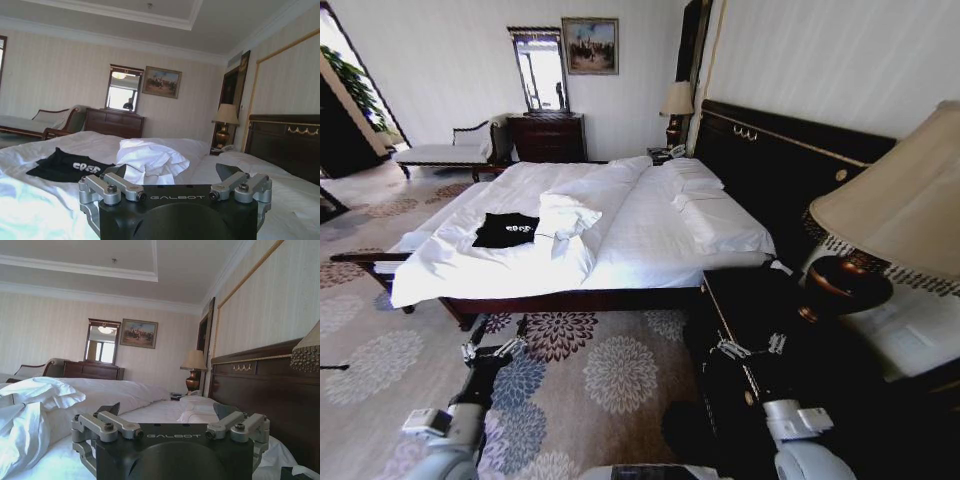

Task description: Fold the clothes on the bed.

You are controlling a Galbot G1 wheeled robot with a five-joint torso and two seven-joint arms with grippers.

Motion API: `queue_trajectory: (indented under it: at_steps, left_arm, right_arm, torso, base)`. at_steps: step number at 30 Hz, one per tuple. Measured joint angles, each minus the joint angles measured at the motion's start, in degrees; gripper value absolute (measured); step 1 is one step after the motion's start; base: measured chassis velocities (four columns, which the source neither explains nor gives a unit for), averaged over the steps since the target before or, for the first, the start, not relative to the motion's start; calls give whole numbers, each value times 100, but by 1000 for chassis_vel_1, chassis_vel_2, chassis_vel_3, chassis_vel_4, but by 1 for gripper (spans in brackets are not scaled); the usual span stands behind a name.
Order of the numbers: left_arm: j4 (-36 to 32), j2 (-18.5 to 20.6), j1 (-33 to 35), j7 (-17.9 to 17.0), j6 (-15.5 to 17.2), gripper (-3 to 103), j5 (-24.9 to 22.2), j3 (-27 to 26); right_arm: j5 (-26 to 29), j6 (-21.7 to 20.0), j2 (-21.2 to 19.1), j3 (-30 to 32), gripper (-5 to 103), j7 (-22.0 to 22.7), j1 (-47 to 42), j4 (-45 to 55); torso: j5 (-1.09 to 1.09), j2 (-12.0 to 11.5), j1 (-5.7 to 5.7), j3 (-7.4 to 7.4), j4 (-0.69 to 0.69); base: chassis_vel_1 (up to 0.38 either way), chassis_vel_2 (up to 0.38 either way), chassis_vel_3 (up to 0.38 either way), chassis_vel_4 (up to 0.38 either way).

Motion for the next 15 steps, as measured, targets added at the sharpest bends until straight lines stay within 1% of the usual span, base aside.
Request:
queue_trajectory:
  at_steps: [6, 15]
  left_arm:
    - [-179, 26, 5, 46, -7, 100, -28, 41]
    - [-182, 37, 57, 47, -65, 100, 31, 9]
  right_arm:
    - [138, -144, -14, -51, 100, 165, -75, 57]
    - [218, -197, -36, -45, 100, 186, -128, 137]
  torso:
    - [0, 1, 0, 0, 0]
    - [0, 0, 0, 0, 0]
  base:
    - [-62, 73, 65, -56]
    - [-75, 83, 80, -78]
